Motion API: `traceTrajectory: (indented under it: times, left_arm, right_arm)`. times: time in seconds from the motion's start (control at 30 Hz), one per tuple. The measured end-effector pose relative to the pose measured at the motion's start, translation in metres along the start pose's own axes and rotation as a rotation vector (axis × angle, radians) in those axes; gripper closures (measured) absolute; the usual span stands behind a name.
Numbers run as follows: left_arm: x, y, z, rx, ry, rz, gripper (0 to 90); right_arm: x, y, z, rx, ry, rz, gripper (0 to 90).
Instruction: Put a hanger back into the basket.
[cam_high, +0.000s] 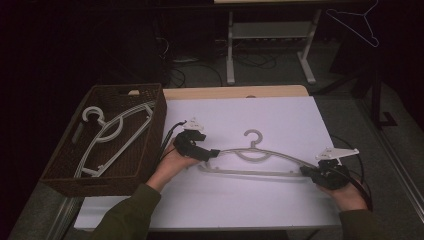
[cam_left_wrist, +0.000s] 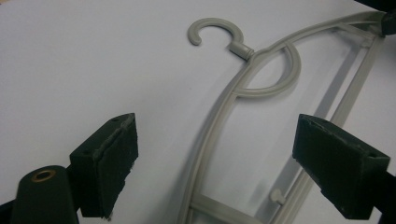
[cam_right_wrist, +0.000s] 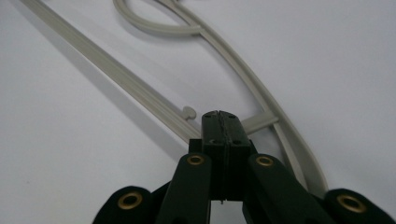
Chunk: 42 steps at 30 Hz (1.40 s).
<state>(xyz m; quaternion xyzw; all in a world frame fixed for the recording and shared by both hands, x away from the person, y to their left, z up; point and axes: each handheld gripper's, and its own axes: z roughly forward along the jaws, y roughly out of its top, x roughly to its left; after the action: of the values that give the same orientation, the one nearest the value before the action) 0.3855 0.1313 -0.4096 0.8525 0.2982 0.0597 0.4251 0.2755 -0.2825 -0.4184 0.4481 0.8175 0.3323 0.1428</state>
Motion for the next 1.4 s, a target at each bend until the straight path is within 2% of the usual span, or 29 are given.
traceTrajectory:
  times: [0.13,0.27,0.5,0.63,0.7,0.77,0.83,0.93,0.97,1.03,1.07,1.1,1.3,1.4]
  left_arm:
    - [0.002,0.000,0.006,0.009,-0.003,-0.005,14.4]
    - [0.002,0.002,0.013,0.034,0.002,0.015,14.8]
    - [0.000,0.004,0.035,0.093,-0.023,0.050,21.0]
    - [-0.005,0.009,0.052,0.157,-0.037,0.101,24.9]
    - [-0.007,0.013,0.058,0.190,-0.034,0.139,27.1]
    - [-0.009,0.016,0.063,0.212,-0.040,0.164,31.0]
    - [-0.011,0.018,0.068,0.214,-0.040,0.174,35.8]
    - [-0.014,0.020,0.074,0.248,-0.043,0.216,42.3]
    - [-0.016,0.020,0.076,0.230,-0.040,0.203,43.0]
    - [-0.018,0.022,0.077,0.231,-0.047,0.211,47.5]
    - [-0.017,0.023,0.077,0.244,-0.048,0.233,48.3]
    - [-0.019,0.023,0.078,0.235,-0.057,0.216,51.1]
    - [-0.022,0.026,0.080,0.255,-0.032,0.277,63.4]
    - [-0.023,0.027,0.081,0.255,-0.023,0.280,65.9]
  right_arm:
    - [-0.001,-0.002,0.003,0.006,0.006,0.003,89.9]
    - [0.000,-0.004,0.004,0.019,0.011,0.018,90.0]
    - [-0.001,-0.005,0.005,0.024,0.016,0.019,90.0]
    - [-0.001,-0.005,0.005,0.027,0.018,0.020,90.0]
    - [-0.001,-0.005,0.005,0.029,0.019,0.021,90.0]
    - [-0.001,-0.005,0.005,0.029,0.020,0.022,90.0]
    - [-0.001,-0.005,0.005,0.029,0.022,0.023,90.0]
    - [-0.002,-0.006,0.005,0.029,0.025,0.022,90.0]
    - [-0.002,-0.006,0.005,0.027,0.027,0.023,90.0]
    - [-0.002,-0.006,0.005,0.026,0.027,0.023,90.0]
    - [-0.002,-0.006,0.005,0.026,0.027,0.023,90.0]
    - [-0.002,-0.006,0.005,0.023,0.025,0.017,90.0]
    - [-0.002,-0.006,0.006,0.020,0.023,0.013,90.0]
    - [-0.002,-0.007,0.005,0.026,0.028,0.027,90.0]
